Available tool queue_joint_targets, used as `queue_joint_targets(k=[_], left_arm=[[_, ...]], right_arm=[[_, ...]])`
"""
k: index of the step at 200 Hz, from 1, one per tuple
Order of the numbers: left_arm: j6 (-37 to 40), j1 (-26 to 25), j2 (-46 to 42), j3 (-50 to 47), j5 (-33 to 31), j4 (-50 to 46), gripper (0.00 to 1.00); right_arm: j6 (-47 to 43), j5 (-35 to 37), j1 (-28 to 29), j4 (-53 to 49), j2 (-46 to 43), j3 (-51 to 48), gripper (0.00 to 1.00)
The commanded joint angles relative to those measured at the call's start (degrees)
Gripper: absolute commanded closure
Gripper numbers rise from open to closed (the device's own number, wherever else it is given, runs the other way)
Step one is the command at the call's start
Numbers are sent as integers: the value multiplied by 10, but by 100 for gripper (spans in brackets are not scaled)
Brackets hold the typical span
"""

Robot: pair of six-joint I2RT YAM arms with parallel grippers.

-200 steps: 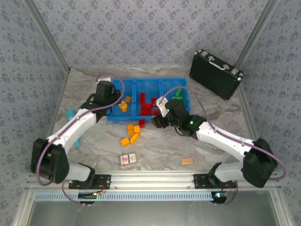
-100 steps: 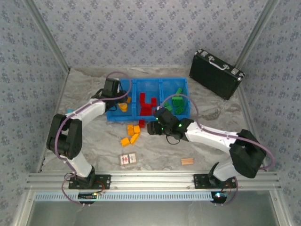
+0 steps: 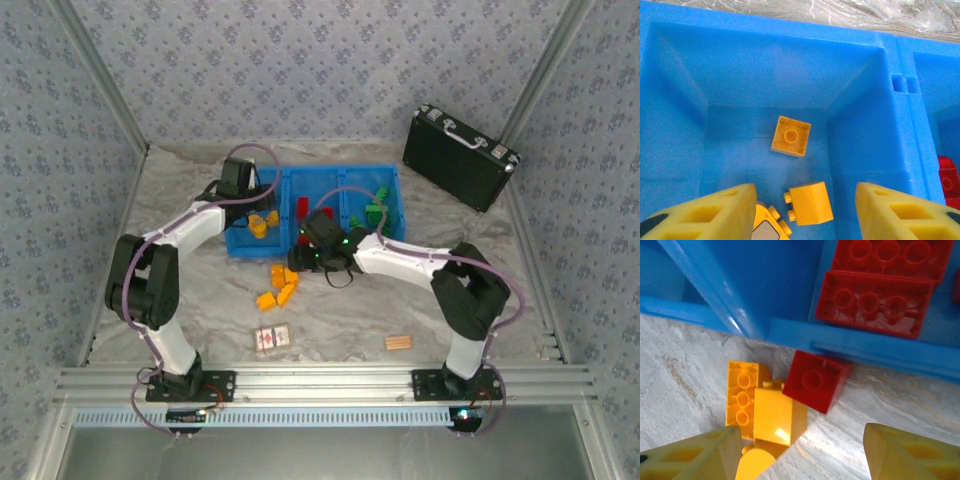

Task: Sort the legos into containers by color
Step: Place the lego in the container, then pick up the lego from the center of the table.

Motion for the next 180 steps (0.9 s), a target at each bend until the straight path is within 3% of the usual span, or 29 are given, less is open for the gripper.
queue_joint_targets(k=[1, 111, 180], left_arm=[[5, 5, -23, 18, 19, -9, 45], [1, 22, -71, -5, 37, 0, 44], [3, 22, -76, -5, 45, 2, 44]], right_arm=[[-5, 18, 0, -64, 34, 49, 31], [-42, 52, 6, -155, 130, 148, 28], [-13, 99, 11, -127, 135, 131, 37]])
